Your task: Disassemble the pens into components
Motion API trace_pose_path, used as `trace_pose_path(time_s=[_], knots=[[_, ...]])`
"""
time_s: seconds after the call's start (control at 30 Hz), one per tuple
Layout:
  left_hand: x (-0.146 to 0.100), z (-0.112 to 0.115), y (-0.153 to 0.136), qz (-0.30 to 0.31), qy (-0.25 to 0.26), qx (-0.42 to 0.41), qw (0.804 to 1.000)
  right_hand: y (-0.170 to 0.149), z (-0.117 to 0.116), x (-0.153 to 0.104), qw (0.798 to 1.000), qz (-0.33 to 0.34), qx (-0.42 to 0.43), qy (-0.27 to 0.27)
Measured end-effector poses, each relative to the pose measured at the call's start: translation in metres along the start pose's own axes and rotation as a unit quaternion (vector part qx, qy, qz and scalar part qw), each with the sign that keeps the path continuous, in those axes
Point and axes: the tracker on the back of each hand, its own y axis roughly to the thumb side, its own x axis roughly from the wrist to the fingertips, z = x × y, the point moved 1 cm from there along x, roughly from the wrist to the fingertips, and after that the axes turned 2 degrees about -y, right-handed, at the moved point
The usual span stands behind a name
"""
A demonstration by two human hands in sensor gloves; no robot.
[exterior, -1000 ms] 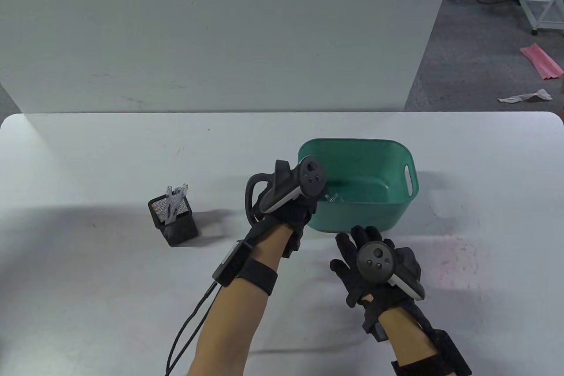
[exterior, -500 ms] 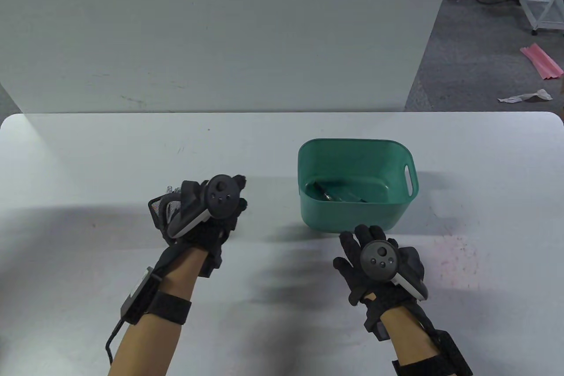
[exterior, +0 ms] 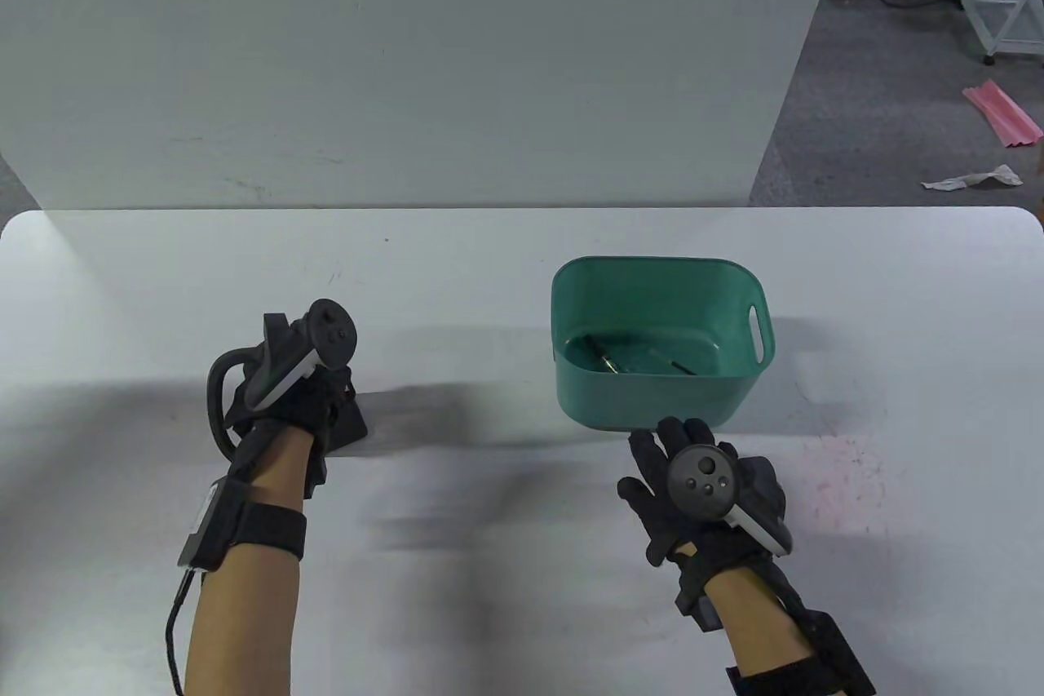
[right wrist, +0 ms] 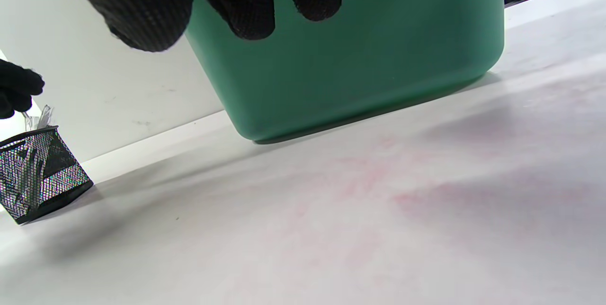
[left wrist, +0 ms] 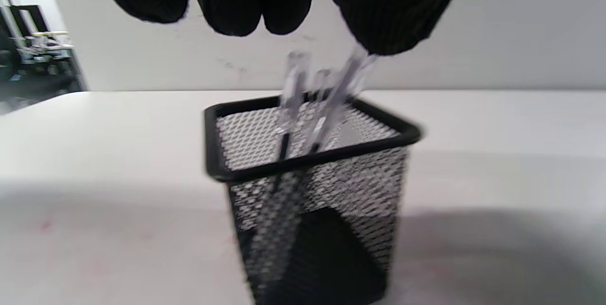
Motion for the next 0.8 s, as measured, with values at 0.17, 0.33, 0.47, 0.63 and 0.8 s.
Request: trace_pose_path(time_s=[0.17,0.33,0.47,0.63,0.8], knots=[[0.021,0.008,-0.002,-0.020,-0.026,0.028,0.999,-0.001,0.000,0.000,1.000,-0.001,0.001,0.003],[0.035,0.017,-0.002,-0.027,-0.062,0.020,0.997,-0.001,-0.001,0.000,1.000,-0.006,0.002,0.010],[0.036,0.016,0.001,-0.018,-0.013,0.035,0.999,0.000,-0.001,0.000,1.000,-0.006,0.003,0.011],[0.033,0.012,0.001,-0.008,0.011,0.039,0.999,-0.001,-0.002,0.000,1.000,-0.010,0.005,0.014],[0.025,0.006,-0.002,0.000,0.030,0.038,0.999,-0.002,-0.001,0.000,1.000,-0.011,0.004,0.012]])
